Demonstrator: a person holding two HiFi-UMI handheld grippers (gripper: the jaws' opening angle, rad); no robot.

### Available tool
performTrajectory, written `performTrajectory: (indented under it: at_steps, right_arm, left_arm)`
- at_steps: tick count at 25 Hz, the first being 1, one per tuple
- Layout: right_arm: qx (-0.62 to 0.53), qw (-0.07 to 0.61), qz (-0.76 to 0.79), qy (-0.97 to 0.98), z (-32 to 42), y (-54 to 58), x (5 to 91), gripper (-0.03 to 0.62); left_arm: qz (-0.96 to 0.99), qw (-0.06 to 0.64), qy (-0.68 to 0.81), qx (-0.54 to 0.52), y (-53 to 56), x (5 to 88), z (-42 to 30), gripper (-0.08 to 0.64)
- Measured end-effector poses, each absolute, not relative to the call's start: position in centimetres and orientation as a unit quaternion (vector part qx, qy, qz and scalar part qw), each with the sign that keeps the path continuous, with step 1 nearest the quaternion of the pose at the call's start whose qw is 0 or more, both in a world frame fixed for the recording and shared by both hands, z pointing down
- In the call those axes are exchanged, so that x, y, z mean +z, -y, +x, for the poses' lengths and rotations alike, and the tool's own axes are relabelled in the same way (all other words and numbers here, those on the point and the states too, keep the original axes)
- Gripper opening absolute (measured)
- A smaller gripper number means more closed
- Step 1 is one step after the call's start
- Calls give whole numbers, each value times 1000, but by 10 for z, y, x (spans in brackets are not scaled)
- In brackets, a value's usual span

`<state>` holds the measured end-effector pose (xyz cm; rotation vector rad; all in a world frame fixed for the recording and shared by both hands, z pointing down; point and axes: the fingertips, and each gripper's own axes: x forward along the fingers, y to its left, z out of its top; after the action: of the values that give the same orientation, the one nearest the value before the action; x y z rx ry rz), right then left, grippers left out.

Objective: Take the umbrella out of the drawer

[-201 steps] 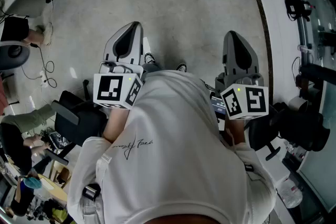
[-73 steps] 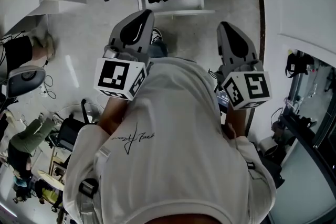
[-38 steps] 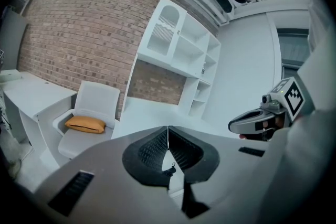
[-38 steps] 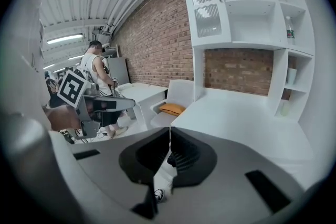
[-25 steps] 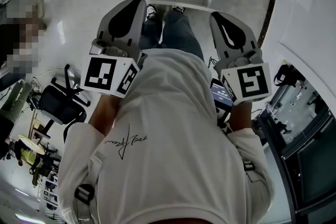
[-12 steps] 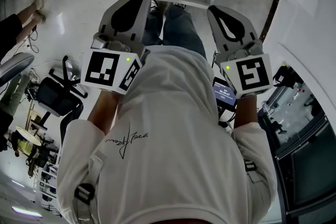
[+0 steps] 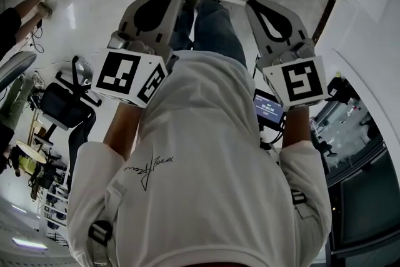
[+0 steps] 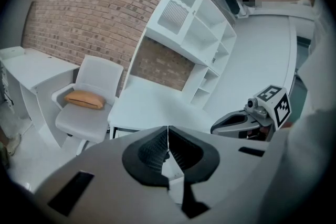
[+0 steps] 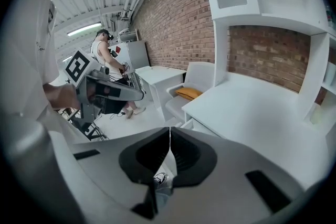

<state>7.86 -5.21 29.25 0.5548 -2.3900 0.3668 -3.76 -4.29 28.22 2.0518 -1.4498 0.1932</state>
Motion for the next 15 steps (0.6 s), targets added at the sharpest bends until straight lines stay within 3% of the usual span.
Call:
performTrajectory:
  at_steps: [15]
  right_arm:
    - [148,348,166,911,75,61,321,25]
  left_arm:
    - [758,322,561,83,53,295,-34,17]
